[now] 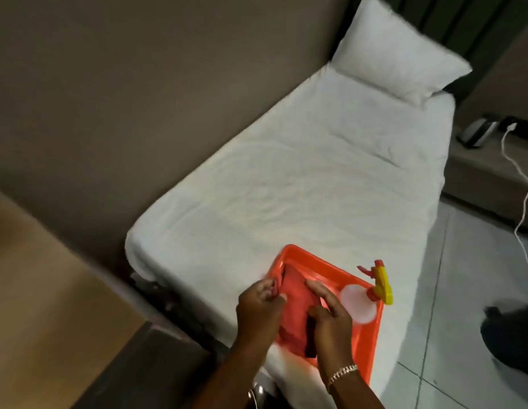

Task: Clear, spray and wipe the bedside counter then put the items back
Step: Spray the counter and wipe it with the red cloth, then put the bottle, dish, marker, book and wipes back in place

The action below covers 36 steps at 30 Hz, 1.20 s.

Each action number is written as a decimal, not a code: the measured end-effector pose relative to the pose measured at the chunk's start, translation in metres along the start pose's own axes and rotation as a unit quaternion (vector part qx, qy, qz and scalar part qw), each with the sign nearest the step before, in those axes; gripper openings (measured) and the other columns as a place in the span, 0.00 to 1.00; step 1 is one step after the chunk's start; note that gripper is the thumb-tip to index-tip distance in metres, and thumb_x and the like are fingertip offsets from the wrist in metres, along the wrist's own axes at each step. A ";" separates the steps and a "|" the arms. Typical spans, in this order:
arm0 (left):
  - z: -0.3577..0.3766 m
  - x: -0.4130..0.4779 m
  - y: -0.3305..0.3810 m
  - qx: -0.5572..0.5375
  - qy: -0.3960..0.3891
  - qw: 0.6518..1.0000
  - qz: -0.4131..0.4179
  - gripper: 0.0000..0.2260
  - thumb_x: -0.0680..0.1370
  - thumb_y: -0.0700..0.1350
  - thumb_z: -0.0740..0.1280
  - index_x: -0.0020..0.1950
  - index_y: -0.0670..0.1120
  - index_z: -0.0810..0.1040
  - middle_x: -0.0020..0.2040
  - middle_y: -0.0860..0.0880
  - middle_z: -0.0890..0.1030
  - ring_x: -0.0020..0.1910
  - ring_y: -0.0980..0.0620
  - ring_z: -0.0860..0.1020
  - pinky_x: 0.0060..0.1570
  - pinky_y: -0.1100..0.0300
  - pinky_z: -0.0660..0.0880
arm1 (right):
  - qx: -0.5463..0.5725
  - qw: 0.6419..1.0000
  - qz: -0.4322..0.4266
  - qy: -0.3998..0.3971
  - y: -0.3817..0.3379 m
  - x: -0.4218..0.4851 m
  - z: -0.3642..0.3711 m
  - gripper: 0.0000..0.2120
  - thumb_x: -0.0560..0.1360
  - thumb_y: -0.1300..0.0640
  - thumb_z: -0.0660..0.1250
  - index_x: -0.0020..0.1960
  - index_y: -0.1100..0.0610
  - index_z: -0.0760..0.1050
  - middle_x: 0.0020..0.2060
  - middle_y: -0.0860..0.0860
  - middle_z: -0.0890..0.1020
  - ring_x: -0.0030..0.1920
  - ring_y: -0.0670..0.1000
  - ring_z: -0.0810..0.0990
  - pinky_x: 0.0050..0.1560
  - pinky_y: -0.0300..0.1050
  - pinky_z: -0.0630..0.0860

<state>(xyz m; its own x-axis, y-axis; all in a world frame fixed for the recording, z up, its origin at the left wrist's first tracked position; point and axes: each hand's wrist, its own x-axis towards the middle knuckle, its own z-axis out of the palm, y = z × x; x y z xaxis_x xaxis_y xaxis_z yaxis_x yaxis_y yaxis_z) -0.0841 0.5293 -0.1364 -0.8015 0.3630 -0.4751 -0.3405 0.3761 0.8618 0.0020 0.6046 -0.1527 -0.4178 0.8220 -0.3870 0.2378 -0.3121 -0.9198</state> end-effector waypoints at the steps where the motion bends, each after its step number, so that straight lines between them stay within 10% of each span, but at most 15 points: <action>1: 0.016 0.019 -0.008 0.010 0.008 1.000 -0.014 0.10 0.69 0.38 0.70 0.43 0.54 0.82 0.46 0.48 0.85 0.47 0.48 0.83 0.53 0.51 0.79 | -0.042 0.999 0.013 0.021 0.012 0.023 -0.003 0.23 0.70 0.73 0.60 0.51 0.50 0.82 0.56 0.55 0.83 0.54 0.55 0.81 0.59 0.56 0.78; 6: 0.070 0.099 -0.057 0.095 0.015 0.995 -0.030 0.17 0.73 0.39 0.68 0.61 0.46 0.78 0.57 0.45 0.82 0.55 0.49 0.79 0.56 0.62 0.72 | -0.177 0.983 0.008 0.049 0.079 0.121 0.001 0.24 0.64 0.71 0.65 0.56 0.51 0.78 0.55 0.59 0.81 0.54 0.64 0.80 0.59 0.63 0.76; 15: 0.038 0.056 -0.043 0.035 0.053 0.998 -0.006 0.17 0.75 0.39 0.64 0.62 0.52 0.76 0.60 0.54 0.80 0.59 0.58 0.78 0.56 0.66 0.73 | -0.320 0.937 -0.091 -0.107 0.070 0.102 -0.010 0.25 0.73 0.72 0.63 0.67 0.57 0.75 0.72 0.62 0.69 0.72 0.58 0.69 0.70 0.49 0.68; 22: -0.049 -0.033 0.032 -0.110 0.131 0.979 0.108 0.14 0.74 0.41 0.66 0.55 0.56 0.80 0.53 0.55 0.84 0.54 0.60 0.80 0.55 0.65 0.76 | -0.159 0.942 -0.142 -0.261 -0.037 0.016 0.022 0.17 0.76 0.67 0.65 0.62 0.52 0.78 0.59 0.47 0.83 0.61 0.50 0.80 0.62 0.57 0.77; 32: -0.311 -0.207 0.036 -0.209 0.426 0.842 0.257 0.12 0.75 0.31 0.64 0.56 0.39 0.78 0.53 0.41 0.84 0.54 0.47 0.82 0.59 0.55 0.77 | -0.022 0.783 -0.208 -0.585 -0.111 -0.208 0.214 0.17 0.77 0.67 0.63 0.63 0.56 0.76 0.55 0.47 0.85 0.57 0.43 0.83 0.56 0.35 0.78; 36: -0.457 -0.284 0.001 -0.220 0.524 0.774 0.280 0.11 0.76 0.31 0.61 0.56 0.37 0.77 0.52 0.38 0.80 0.53 0.44 0.78 0.56 0.52 0.74 | -0.046 0.713 -0.177 -0.677 -0.092 -0.337 0.310 0.15 0.79 0.60 0.61 0.65 0.51 0.72 0.61 0.49 0.81 0.63 0.45 0.78 0.64 0.40 0.73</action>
<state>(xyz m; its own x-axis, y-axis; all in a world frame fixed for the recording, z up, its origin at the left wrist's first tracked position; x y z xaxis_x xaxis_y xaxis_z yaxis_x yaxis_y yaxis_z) -0.0810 0.0368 0.0806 -0.7636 -0.6132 0.2022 0.2557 0.0004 0.9668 -0.1513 0.2084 0.0424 -0.9141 -0.3924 0.1021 -0.0613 -0.1152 -0.9914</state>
